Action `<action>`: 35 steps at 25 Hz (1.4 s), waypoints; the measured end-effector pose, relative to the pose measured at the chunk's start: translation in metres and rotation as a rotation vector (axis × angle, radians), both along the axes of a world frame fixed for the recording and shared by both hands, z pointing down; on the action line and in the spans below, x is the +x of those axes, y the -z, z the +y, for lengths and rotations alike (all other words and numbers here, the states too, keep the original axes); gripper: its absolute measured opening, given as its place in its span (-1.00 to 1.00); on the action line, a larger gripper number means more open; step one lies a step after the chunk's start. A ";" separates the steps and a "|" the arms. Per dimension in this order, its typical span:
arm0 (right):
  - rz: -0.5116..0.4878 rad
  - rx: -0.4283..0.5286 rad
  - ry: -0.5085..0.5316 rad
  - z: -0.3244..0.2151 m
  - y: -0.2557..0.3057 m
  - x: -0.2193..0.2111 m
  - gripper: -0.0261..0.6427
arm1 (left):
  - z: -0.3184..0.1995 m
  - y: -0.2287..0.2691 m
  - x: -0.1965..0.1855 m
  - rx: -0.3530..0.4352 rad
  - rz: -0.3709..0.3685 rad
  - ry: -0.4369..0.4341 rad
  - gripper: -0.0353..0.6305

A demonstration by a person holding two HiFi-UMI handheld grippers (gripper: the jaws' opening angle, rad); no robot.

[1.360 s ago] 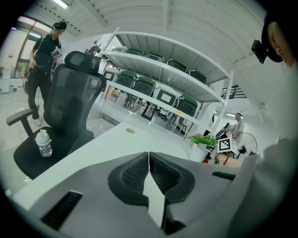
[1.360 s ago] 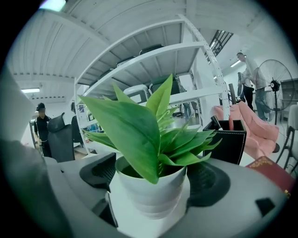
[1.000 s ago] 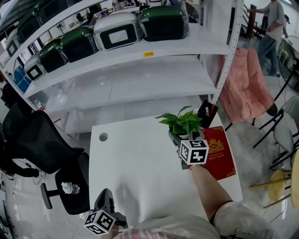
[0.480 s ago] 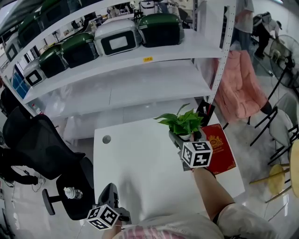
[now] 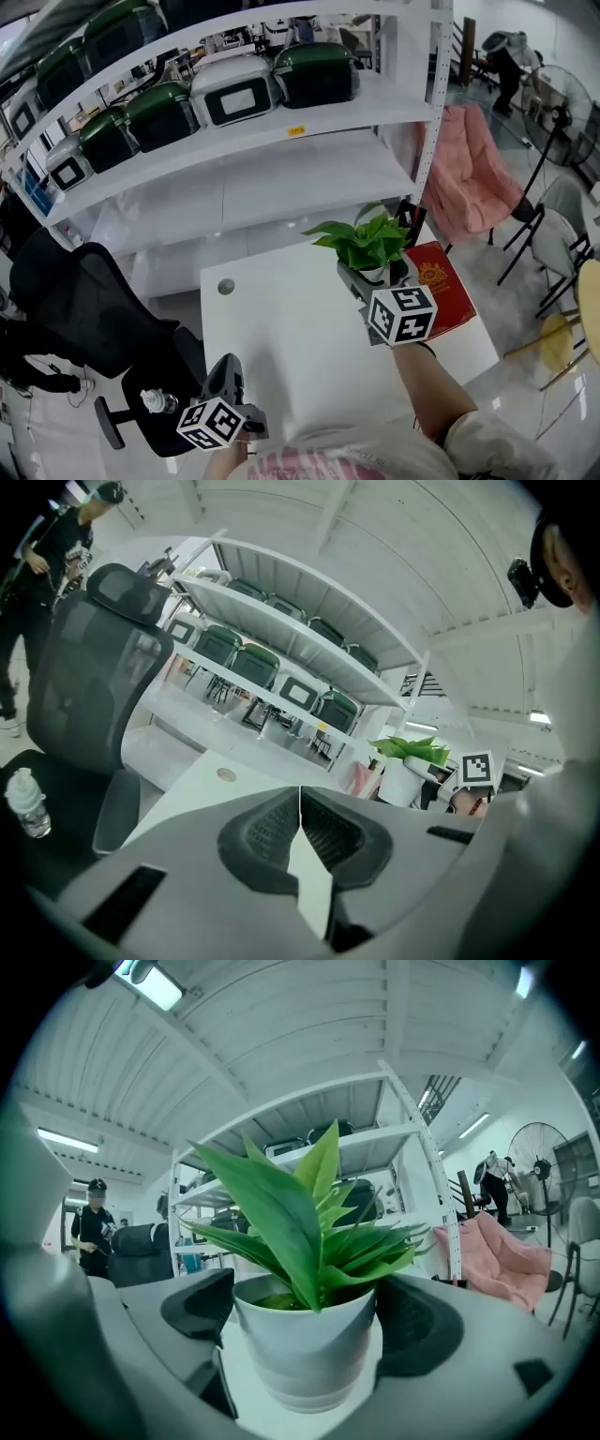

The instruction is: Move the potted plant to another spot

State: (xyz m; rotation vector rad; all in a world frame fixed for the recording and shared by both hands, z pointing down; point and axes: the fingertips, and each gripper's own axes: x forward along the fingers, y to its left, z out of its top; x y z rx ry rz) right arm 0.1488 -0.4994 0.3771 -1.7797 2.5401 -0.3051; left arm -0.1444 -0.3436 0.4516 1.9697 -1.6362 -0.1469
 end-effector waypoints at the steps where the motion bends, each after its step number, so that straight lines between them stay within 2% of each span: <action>1: 0.001 0.010 -0.001 0.005 0.005 -0.005 0.55 | -0.001 0.003 -0.002 0.009 0.002 -0.010 -0.82; 11: 0.004 0.067 -0.013 0.054 0.033 -0.051 0.55 | -0.008 0.025 -0.024 0.090 0.020 -0.112 -0.82; 21: 0.007 0.081 -0.017 0.097 0.043 -0.100 0.55 | 0.002 0.030 -0.051 0.105 0.042 -0.193 -0.82; 28: 0.006 0.091 -0.021 0.124 0.042 -0.137 0.56 | 0.019 0.030 -0.082 0.112 0.039 -0.218 -0.82; 35: 0.002 0.102 0.017 0.135 0.041 -0.176 0.55 | 0.031 0.029 -0.114 0.121 0.038 -0.192 -0.82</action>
